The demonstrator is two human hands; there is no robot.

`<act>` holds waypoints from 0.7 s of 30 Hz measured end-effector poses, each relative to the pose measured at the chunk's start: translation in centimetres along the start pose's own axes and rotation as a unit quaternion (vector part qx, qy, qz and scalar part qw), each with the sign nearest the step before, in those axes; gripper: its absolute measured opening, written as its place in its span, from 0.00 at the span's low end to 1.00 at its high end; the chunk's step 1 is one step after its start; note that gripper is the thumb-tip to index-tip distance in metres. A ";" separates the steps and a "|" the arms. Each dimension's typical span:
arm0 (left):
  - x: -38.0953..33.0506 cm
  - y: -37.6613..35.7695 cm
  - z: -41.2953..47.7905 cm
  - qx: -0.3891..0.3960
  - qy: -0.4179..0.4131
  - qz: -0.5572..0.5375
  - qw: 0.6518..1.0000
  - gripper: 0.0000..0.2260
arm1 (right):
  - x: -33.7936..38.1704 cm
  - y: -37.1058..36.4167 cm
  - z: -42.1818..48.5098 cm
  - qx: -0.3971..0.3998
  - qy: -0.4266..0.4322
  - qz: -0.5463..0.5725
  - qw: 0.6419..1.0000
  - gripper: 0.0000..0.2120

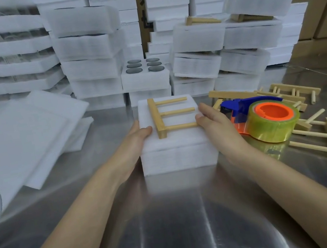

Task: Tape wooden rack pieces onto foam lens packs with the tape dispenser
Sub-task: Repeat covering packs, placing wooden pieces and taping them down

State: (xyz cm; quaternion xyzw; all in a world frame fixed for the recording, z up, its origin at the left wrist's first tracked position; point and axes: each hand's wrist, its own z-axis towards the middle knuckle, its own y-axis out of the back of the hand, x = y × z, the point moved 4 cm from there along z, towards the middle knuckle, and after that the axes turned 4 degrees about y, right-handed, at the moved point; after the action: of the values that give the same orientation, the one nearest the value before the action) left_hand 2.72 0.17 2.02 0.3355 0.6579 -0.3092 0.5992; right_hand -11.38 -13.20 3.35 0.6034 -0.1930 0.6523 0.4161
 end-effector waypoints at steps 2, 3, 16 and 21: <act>0.0 0.0 0.1 0.000 -0.002 0.013 1.000 0.17 | -0.1 0.1 0.2 0.007 -0.001 0.005 1.000 0.23; 0.0 0.0 0.1 -0.003 -0.004 0.016 1.000 0.17 | 0.0 0.1 0.2 0.011 -0.002 0.009 1.000 0.23; -0.5 -0.1 -0.4 -0.016 0.005 0.000 1.000 0.13 | 3.0 11.5 1.3 -0.251 0.073 -0.458 0.850 0.20; -1.5 -0.1 -0.8 -0.051 -0.076 0.112 0.989 0.26 | -0.9 16.7 2.1 -0.186 -0.186 -0.472 0.841 0.31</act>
State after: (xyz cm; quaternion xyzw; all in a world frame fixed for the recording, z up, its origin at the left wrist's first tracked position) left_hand 2.26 0.60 3.54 0.3517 0.5834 -0.2312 0.6946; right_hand -23.03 -24.75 7.07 0.6430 -0.0764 0.2039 0.7343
